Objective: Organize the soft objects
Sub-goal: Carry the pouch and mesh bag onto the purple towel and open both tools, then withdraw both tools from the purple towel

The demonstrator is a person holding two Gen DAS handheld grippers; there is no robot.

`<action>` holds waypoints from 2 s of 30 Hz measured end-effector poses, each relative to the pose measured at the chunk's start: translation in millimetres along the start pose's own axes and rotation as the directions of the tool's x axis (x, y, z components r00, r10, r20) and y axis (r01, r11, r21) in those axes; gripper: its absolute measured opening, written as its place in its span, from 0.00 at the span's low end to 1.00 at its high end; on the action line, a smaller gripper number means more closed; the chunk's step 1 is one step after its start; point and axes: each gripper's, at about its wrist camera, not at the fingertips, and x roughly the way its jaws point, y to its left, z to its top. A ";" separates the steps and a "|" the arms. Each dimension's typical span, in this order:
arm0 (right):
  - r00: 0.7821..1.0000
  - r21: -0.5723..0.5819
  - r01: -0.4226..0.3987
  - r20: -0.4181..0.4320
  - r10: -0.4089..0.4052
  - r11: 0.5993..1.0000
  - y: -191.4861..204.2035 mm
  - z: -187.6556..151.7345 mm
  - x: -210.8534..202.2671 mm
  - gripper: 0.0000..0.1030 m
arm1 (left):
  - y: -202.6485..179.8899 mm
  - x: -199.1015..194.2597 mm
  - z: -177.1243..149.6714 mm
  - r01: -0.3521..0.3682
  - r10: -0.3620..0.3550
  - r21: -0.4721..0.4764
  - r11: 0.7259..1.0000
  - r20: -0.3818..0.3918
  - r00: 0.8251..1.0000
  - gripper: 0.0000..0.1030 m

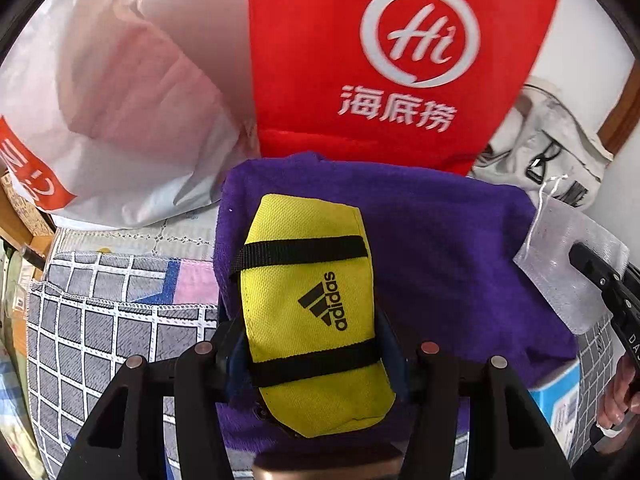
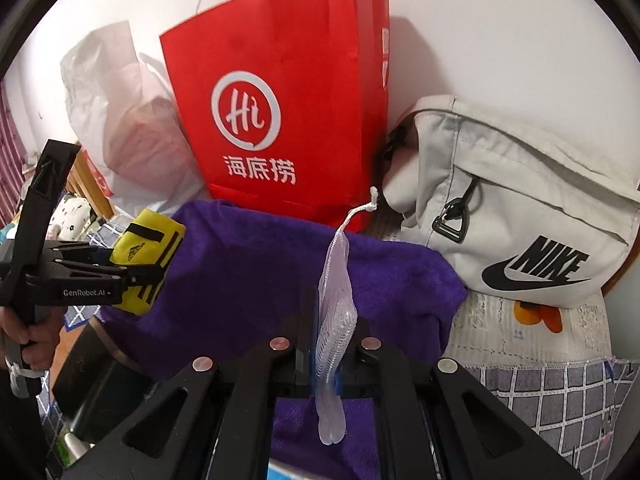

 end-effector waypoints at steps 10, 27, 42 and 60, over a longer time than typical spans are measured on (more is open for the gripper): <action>0.999 -0.006 -0.007 -0.048 0.007 1.000 -4.5 -1.7 34.7 0.06 | 11.5 25.6 18.1 0.015 -0.016 -0.023 1.000 -0.044 0.999 0.52; 0.988 0.043 -0.086 -0.123 0.090 0.995 -23.1 -8.6 53.1 0.12 | 8.2 65.9 37.7 0.048 -0.050 -0.013 0.999 -0.095 0.994 0.62; 0.996 0.052 -0.057 -0.062 0.060 0.997 -10.1 -6.5 -6.5 0.75 | 25.1 -10.5 14.9 0.018 -0.018 -0.012 1.000 0.022 1.000 0.71; 0.995 0.018 0.052 -0.092 -0.050 0.998 67.0 -72.8 -116.4 0.79 | 24.6 -133.7 -109.3 0.029 -0.031 0.022 0.999 0.121 0.992 0.71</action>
